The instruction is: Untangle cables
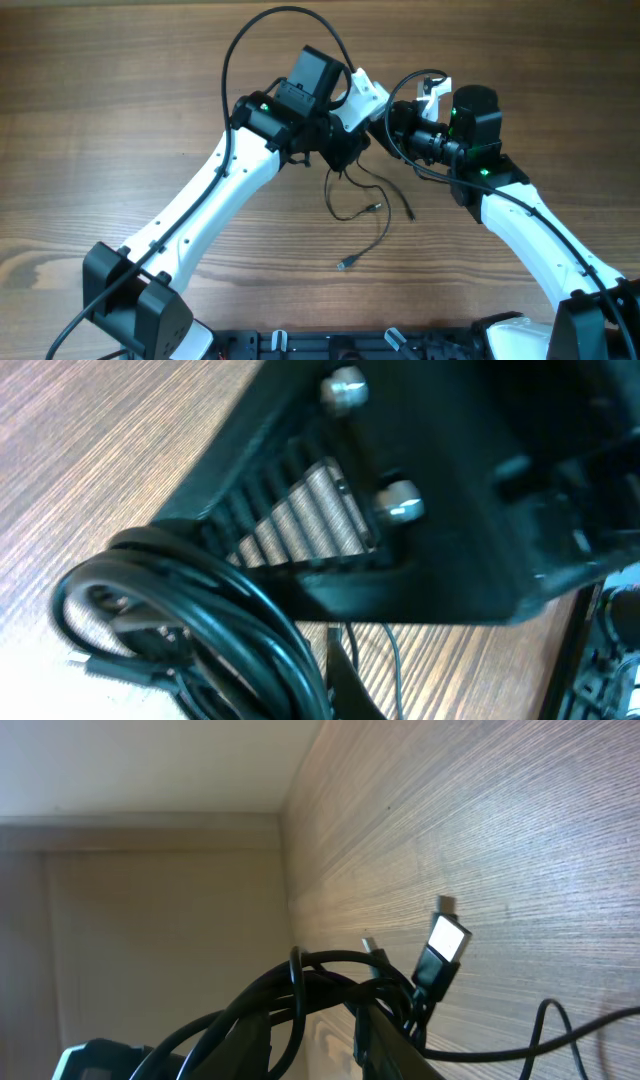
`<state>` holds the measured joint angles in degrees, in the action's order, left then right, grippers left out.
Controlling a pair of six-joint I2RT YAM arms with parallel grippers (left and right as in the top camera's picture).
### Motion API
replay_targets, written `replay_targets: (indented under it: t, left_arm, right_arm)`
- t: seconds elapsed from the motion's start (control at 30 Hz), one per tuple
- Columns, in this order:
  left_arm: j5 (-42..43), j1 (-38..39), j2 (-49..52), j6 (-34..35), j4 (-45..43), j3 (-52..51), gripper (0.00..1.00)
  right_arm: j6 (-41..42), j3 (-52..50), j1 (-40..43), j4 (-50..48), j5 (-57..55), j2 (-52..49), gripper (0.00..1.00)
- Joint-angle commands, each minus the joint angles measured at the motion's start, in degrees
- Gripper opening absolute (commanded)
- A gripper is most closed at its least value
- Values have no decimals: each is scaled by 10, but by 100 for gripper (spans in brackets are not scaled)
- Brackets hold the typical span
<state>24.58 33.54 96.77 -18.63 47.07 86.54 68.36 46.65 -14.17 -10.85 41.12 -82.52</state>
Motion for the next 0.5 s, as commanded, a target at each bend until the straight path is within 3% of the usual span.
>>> replay_targets:
  t: [0.0,0.13,0.2,0.47]
  left_arm:
    - [39,22,-14,-50,-1,7,4]
    - [39,22,-14,-52,7,7,4]
    - [39,19,-16,-52,-2,7,4]
    - [61,-76,-77,-41,-10,7,4]
  right_arm:
    - [28,9,-7,-23,18,-8,29]
    - [53,9,-5,-88,43,-9,24]
    - [12,9,-5,-97,63,-10,4]
    - [-198,9,15,-14,65,-45,5]
